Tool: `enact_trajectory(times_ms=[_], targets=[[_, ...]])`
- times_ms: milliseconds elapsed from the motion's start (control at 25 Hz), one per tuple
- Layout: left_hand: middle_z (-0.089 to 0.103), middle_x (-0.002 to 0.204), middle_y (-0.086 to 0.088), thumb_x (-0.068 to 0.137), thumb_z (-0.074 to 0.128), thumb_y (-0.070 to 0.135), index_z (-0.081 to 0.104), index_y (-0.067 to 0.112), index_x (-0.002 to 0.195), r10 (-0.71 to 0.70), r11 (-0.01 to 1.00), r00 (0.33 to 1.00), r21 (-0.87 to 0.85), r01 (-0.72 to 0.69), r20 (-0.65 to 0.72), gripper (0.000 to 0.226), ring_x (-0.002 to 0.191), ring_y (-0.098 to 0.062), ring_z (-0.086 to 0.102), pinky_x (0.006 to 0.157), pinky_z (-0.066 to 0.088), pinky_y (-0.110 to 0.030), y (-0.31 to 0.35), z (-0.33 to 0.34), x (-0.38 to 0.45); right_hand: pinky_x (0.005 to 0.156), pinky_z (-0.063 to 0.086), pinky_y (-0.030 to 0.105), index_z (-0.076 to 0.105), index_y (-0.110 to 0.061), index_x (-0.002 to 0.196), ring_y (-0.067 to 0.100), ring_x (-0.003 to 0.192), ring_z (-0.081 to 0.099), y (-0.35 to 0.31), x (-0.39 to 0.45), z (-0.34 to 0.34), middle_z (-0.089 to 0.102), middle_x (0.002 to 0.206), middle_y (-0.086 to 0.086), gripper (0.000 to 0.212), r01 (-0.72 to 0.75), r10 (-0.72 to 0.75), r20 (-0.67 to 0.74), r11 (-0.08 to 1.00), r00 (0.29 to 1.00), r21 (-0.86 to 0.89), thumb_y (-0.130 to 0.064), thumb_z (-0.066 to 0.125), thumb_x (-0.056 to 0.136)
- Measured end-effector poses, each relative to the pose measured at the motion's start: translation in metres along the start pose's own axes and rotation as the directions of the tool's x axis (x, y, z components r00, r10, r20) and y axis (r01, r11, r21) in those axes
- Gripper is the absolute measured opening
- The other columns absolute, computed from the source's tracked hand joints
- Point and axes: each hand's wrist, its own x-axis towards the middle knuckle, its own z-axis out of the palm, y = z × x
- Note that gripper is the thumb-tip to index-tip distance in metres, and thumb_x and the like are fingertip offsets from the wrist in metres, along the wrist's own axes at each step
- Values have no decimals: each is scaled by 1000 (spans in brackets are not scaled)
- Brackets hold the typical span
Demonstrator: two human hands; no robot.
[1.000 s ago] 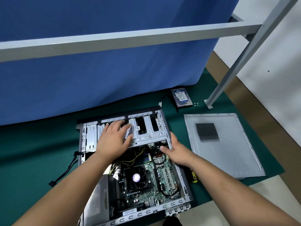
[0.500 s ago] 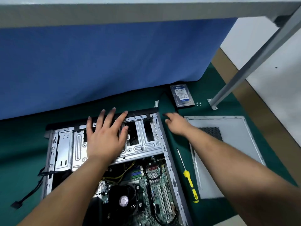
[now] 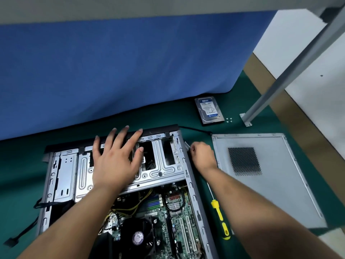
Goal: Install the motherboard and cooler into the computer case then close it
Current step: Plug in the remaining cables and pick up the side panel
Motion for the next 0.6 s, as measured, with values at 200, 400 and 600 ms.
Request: enact_trajectory(times_ms=[200,400,600], targets=[[25,167,13,101,40,61,41,49,151,-11,968,991,-247,44,135,51,158,-15,9,124,-11,-44,2,-26,1,79,54,26,72,-23,105,4,82,65,13,-68,-54,71,90,-7,13,-13,114,-193,888,974,460,-16,69,95],[76,116,3,102,60,33,73,31,113,-146,327,910,-849,414,387,17,115,-27,69,102,53,-44,61,-79,-31,68,45,6,74,-32,94,-6,81,62,-12,-149,-103,69,85,-16,18,219,-108,-230,816,967,534,-14,75,90],[77,107,-13,102,56,39,69,6,113,68,-469,700,-597,651,711,37,90,-22,76,77,63,-33,74,-114,-60,71,44,10,77,-27,95,1,84,63,-37,-203,-98,68,90,-15,14,354,-359,-70,836,931,420,-15,77,89]])
